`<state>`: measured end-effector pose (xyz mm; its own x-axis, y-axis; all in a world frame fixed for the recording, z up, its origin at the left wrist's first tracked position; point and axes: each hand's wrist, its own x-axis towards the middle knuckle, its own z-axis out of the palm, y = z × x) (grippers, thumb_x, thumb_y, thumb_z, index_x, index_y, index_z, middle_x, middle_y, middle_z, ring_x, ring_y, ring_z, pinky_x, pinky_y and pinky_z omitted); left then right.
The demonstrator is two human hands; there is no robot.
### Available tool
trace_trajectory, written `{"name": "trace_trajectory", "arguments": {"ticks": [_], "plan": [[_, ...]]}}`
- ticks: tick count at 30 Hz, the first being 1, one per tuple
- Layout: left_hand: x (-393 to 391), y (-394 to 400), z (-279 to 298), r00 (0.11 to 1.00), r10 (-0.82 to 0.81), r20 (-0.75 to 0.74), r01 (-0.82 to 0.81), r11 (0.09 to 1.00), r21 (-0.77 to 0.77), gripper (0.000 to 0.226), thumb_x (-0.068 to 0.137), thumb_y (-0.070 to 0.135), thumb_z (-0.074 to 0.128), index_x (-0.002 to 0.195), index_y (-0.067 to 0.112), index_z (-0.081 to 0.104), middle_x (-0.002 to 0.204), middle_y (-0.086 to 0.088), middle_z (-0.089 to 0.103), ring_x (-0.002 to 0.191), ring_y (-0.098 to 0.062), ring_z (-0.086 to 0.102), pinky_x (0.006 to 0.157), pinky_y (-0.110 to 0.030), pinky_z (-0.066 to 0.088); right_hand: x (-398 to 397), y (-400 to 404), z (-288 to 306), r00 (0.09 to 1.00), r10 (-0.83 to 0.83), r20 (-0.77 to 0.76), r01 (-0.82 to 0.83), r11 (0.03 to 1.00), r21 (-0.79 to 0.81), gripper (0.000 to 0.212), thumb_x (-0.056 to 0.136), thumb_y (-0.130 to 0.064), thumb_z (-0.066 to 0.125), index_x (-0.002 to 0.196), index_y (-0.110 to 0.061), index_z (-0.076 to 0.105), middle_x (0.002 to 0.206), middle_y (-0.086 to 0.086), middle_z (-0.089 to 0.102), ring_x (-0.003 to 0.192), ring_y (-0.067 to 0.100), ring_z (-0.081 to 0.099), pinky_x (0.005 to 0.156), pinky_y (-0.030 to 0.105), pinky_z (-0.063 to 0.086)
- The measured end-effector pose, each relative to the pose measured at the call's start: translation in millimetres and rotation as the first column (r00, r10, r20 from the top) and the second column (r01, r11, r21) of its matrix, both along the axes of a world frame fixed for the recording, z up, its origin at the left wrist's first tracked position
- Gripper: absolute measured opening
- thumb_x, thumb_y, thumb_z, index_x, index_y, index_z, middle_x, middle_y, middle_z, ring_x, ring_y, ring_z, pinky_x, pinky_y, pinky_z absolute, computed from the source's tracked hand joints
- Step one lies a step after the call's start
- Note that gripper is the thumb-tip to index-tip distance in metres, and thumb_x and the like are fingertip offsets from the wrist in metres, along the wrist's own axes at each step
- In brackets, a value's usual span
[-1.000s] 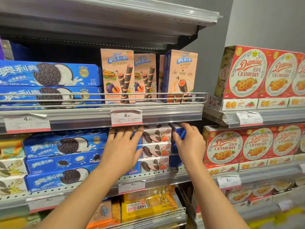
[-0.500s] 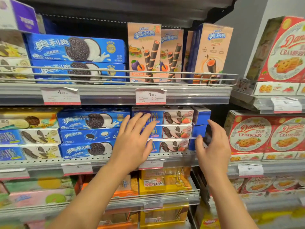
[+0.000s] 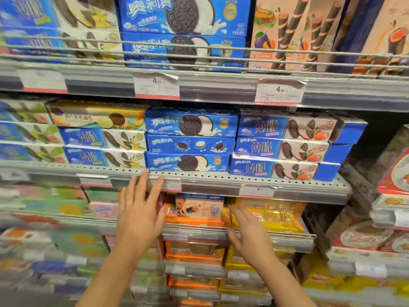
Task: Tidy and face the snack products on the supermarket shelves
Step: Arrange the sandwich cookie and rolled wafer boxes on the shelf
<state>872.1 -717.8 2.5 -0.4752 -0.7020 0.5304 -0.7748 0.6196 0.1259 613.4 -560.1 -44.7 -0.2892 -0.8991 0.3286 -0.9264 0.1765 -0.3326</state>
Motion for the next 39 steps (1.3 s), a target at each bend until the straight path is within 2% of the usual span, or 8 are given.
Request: {"name": "trace_trajectory", "arguments": {"ticks": [3, 10, 17, 22, 25, 31, 37, 39], "plan": [[2.5, -4.0, -5.7, 0.997, 0.036, 0.062, -0.040, 0.997, 0.065, 0.081, 0.094, 0.047, 0.053, 0.161, 0.029, 0.011, 0.170, -0.005, -0.006, 0.155, -0.036, -0.002, 0.120, -0.061, 0.020, 4.3, -38.4, -3.9, 0.991, -0.054, 0.124, 0.047, 0.997, 0.059, 0.062, 0.090, -0.034, 0.067, 0.146, -0.015, 0.046, 0.142, 0.003, 0.054, 0.129, 0.023, 0.053, 0.104, 0.032, 0.043], [2.4, -7.0, -8.9, 0.999, 0.018, 0.028, -0.020, 0.997, 0.078, 0.087, 0.091, 0.040, 0.061, 0.161, 0.029, 0.011, 0.170, -0.005, -0.003, 0.155, -0.037, -0.001, 0.120, -0.062, 0.021, -3.4, -79.8, -9.8, 0.843, -0.197, 0.500, 0.208, 0.978, 0.035, 0.016, 0.087, -0.034, 0.074, 0.086, -0.026, 0.061, 0.079, -0.013, 0.065, 0.076, 0.015, 0.063, 0.055, 0.017, 0.036], [7.9, -12.0, -13.0, 1.000, -0.015, -0.005, 0.015, 0.998, 0.067, 0.091, 0.087, 0.028, 0.065, 0.161, 0.034, 0.012, 0.170, -0.002, 0.005, 0.154, -0.037, 0.009, 0.118, -0.060, 0.027, -11.1, -73.0, -5.4, 0.765, -0.115, 0.634, 0.166, 0.986, -0.021, 0.015, 0.084, -0.023, 0.081, 0.087, -0.029, 0.069, 0.085, -0.014, 0.074, 0.080, 0.000, 0.069, 0.064, 0.012, 0.051], [6.6, -12.1, -11.9, 1.000, -0.013, -0.021, 0.014, 0.997, 0.078, 0.090, 0.087, 0.028, 0.067, 0.160, 0.034, 0.016, 0.169, -0.004, 0.010, 0.154, -0.038, 0.011, 0.115, -0.062, 0.031, -17.0, -35.1, 7.5, 0.786, -0.030, 0.617, 0.127, 0.985, -0.113, 0.028, 0.083, -0.018, 0.082, 0.108, -0.023, 0.072, 0.098, -0.010, 0.076, 0.095, 0.002, 0.070, 0.074, 0.019, 0.057], [6.2, -11.0, -12.1, 1.000, -0.006, -0.026, 0.007, 0.998, 0.068, 0.088, 0.086, 0.029, 0.068, 0.160, 0.033, 0.019, 0.169, -0.005, 0.012, 0.153, -0.039, 0.012, 0.114, -0.063, 0.032, -16.1, -3.0, 21.1, 0.778, 0.024, 0.628, 0.105, 0.980, -0.167, 0.031, 0.085, -0.018, 0.081, 0.113, -0.029, 0.071, 0.099, -0.017, 0.075, 0.097, -0.001, 0.069, 0.068, 0.016, 0.056], [0.3, -1.9, 2.0, 0.998, 0.067, 0.002, -0.067, 0.990, 0.121, 0.075, 0.089, 0.039, 0.061, 0.157, 0.027, 0.032, 0.164, -0.011, 0.025, 0.150, -0.041, 0.020, 0.113, -0.063, 0.034, -25.8, 55.5, 84.0, 0.789, 0.108, 0.605, 0.104, 0.947, -0.305, 0.033, 0.084, -0.034, 0.076, 0.115, -0.042, 0.071, 0.107, -0.011, 0.077, 0.098, 0.011, 0.073, 0.076, 0.032, 0.061], [-19.6, 21.1, 71.6, 0.997, 0.037, 0.067, -0.046, 0.989, 0.139, 0.054, 0.095, 0.053, 0.047, 0.144, 0.031, 0.051, 0.152, 0.002, 0.048, 0.139, -0.022, 0.044, 0.113, -0.044, 0.038, -40.1, 91.5, 181.4, 0.916, 0.125, 0.381, 0.088, 0.865, -0.495, 0.034, 0.086, -0.039, 0.069, 0.119, -0.047, 0.068, 0.116, -0.015, 0.072, 0.101, 0.008, 0.070, 0.078, 0.019, 0.055], [-29.4, 32.4, 105.0, 0.998, -0.056, 0.024, 0.055, 0.998, 0.043, 0.047, 0.096, 0.049, 0.046, 0.134, 0.027, 0.062, 0.137, 0.003, 0.062, 0.124, -0.022, 0.058, 0.101, -0.044, 0.049, -46.2, 99.0, 212.6, 0.953, 0.124, 0.276, 0.048, 0.839, -0.543, 0.035, 0.088, -0.039, 0.067, 0.122, -0.041, 0.068, 0.118, -0.014, 0.071, 0.101, 0.011, 0.070, 0.083, 0.026, 0.056]]}}
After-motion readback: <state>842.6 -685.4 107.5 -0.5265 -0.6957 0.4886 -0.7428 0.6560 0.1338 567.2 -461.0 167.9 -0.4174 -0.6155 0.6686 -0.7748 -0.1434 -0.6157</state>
